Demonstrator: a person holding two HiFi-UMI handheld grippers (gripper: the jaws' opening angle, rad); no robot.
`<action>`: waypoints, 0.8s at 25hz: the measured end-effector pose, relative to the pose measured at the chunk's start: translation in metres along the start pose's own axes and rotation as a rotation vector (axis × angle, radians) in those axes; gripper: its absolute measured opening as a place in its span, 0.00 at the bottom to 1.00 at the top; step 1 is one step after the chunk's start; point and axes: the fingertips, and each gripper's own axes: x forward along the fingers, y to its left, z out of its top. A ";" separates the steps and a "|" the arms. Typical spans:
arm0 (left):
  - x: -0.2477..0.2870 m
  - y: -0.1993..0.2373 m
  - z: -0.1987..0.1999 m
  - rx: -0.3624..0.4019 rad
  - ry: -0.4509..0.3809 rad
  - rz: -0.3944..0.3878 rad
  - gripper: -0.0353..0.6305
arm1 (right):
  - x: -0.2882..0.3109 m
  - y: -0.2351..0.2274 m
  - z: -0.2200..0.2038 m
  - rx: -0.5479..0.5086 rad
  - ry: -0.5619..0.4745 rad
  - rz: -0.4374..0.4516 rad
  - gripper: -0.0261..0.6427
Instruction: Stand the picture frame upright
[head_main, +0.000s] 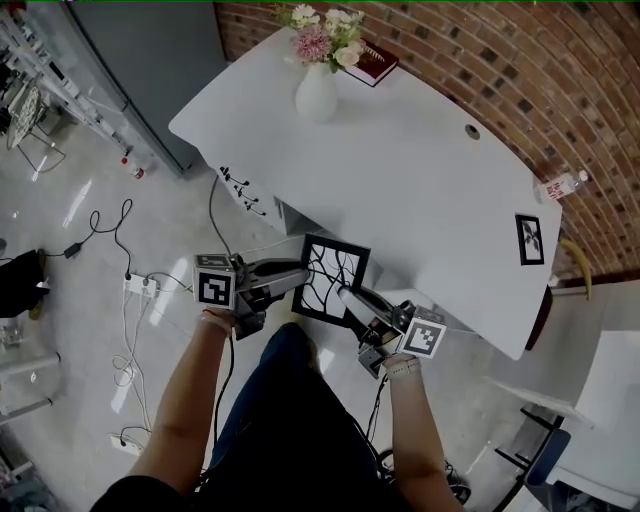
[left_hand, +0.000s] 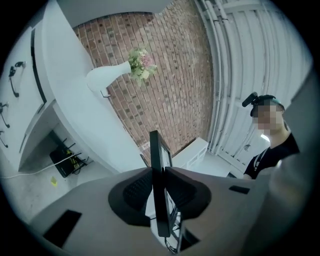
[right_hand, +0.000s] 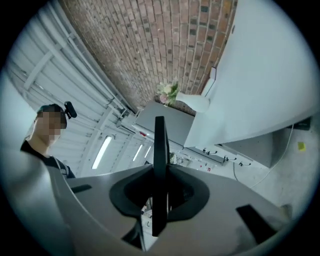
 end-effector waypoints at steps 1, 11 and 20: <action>-0.002 0.000 0.001 0.016 0.001 0.018 0.18 | 0.003 0.000 0.000 -0.025 0.024 -0.008 0.14; -0.013 -0.013 0.020 0.147 -0.057 0.122 0.17 | 0.014 -0.007 0.005 -0.235 0.201 -0.117 0.15; -0.016 0.000 0.067 0.266 -0.097 0.172 0.17 | 0.052 -0.013 0.044 -0.329 0.190 -0.134 0.15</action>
